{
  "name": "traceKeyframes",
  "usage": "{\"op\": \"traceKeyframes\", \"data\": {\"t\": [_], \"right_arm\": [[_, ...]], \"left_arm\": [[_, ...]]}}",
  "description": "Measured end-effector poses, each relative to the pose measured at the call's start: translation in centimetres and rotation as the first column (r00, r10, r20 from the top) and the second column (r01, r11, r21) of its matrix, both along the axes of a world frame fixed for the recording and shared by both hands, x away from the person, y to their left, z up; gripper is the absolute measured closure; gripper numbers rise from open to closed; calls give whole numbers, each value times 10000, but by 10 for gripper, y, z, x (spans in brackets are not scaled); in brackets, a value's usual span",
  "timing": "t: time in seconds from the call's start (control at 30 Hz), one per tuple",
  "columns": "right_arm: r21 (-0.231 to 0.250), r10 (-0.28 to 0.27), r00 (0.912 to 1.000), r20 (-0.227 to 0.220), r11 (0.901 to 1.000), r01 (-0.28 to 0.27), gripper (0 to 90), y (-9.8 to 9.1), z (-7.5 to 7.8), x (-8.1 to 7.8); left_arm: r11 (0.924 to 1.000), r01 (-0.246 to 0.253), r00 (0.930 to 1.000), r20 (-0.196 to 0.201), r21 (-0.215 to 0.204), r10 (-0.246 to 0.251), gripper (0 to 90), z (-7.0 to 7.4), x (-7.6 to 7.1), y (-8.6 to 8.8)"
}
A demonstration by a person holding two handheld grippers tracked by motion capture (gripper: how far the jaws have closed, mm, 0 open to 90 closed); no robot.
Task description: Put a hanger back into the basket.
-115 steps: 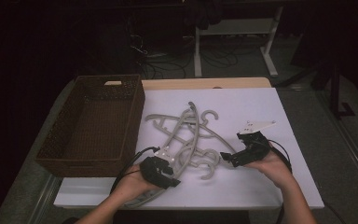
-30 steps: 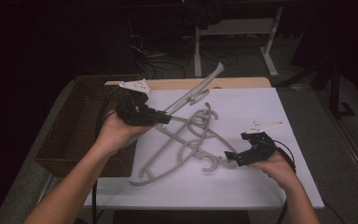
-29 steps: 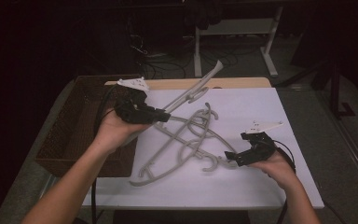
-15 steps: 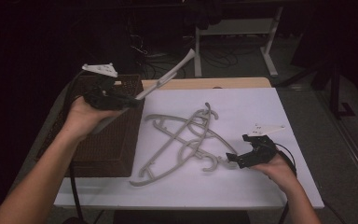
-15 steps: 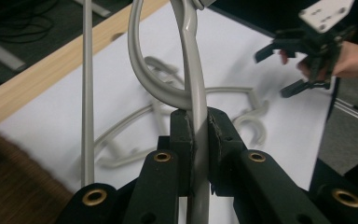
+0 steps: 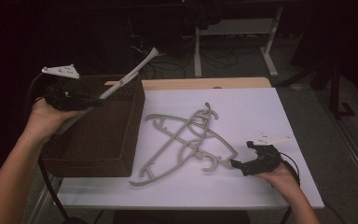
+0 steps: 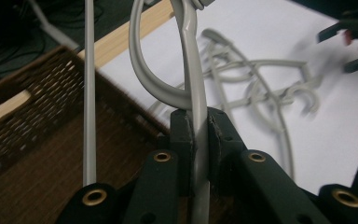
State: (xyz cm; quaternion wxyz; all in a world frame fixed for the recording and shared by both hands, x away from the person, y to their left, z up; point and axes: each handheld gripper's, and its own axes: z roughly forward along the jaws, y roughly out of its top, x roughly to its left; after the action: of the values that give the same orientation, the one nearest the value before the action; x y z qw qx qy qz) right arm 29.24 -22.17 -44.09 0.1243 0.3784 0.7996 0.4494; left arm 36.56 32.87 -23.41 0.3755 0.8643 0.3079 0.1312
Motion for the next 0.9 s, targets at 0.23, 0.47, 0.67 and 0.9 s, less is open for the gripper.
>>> {"op": "traceKeyframes", "data": {"t": [0.23,0.47,0.67,0.9], "right_arm": [[108,-178,9998,10,9998,178,0,-4,-3,-1],[-6,-189,9998,-58,9998,189,0,-4,-4,-1],[-51,-257,9997,-50,9997,257,0,-4,-4,0],[-88,-256,9997,-52,9996,256,0,-3,-5,1]], "left_arm": [[9996,-289,9992,-280,26,289,819,-18,0,25],[9979,-644,9947,-803,73,647,819,-40,2,43],[9956,-908,9907,-1000,226,926,820,-49,1,54],[9960,-889,9871,-1332,93,893,820,-60,-1,64]]}}
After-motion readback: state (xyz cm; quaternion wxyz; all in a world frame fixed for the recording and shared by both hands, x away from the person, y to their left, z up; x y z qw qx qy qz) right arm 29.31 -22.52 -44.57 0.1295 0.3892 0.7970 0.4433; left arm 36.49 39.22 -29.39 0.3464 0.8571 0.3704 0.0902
